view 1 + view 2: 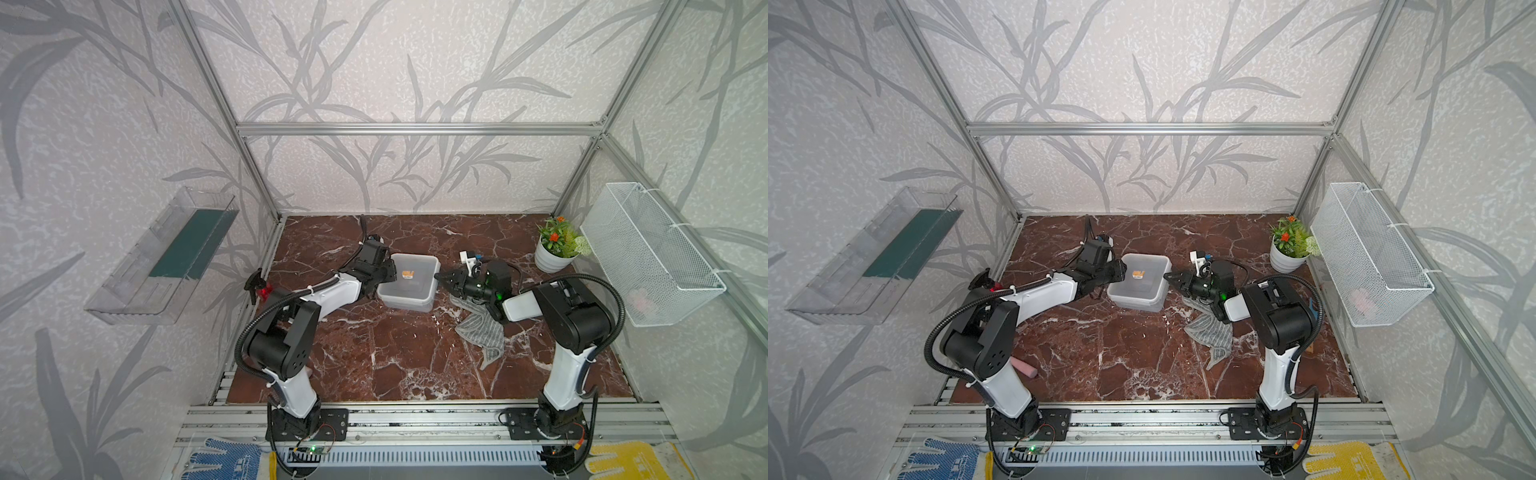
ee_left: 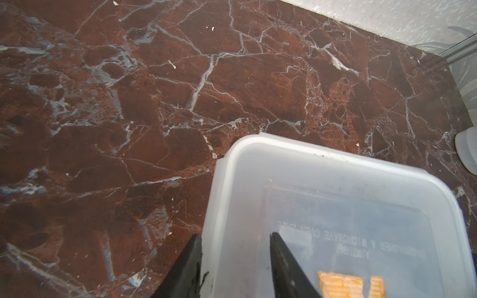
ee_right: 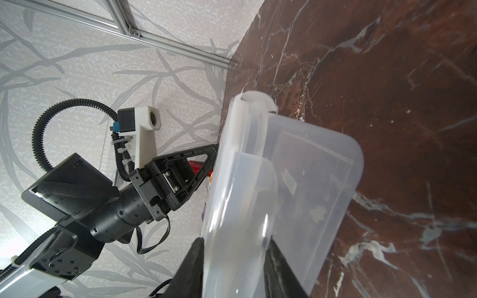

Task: Wipe the insides of the lunch boxes
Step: Open the fastener of the lunch box.

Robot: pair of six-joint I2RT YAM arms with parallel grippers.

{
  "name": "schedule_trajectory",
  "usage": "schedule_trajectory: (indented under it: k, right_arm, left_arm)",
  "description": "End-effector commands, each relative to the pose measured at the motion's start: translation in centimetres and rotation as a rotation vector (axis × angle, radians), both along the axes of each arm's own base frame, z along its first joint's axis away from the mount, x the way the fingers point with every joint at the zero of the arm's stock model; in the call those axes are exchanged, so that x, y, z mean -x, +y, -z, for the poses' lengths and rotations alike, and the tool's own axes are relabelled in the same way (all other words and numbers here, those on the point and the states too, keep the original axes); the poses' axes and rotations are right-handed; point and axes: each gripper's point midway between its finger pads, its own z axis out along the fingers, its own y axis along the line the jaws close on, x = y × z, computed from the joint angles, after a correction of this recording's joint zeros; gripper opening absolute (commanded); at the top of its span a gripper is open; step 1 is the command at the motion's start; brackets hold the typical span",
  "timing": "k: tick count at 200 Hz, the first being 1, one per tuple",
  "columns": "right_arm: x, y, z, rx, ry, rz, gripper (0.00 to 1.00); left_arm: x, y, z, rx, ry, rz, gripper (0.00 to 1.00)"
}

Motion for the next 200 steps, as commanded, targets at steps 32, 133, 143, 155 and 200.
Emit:
schedule_trajectory:
  k: [32, 133, 143, 155, 200]
  right_arm:
    - [1.2, 2.6, -0.8, 0.004, -0.071, -0.101, 0.00]
    - [1.1, 1.9, 0.7, 0.173, -0.006, -0.071, 0.00]
    - [1.1, 1.8, 0.9, 0.178, -0.003, -0.069, 0.00]
    - [1.1, 1.8, 1.0, 0.181, 0.005, -0.066, 0.00]
    - [1.5, 1.1, 0.9, 0.249, 0.014, -0.053, 0.00]
  left_arm:
    - [11.0, -0.3, 9.7, -0.109, 0.456, 0.147, 0.41]
    - [10.9, -0.4, 9.6, -0.110, 0.451, 0.145, 0.41]
    - [10.9, -0.4, 9.6, -0.110, 0.450, 0.147, 0.41]
    - [11.0, -0.4, 9.6, -0.112, 0.452, 0.147, 0.41]
    - [11.1, -0.2, 9.7, -0.120, 0.454, 0.141, 0.41]
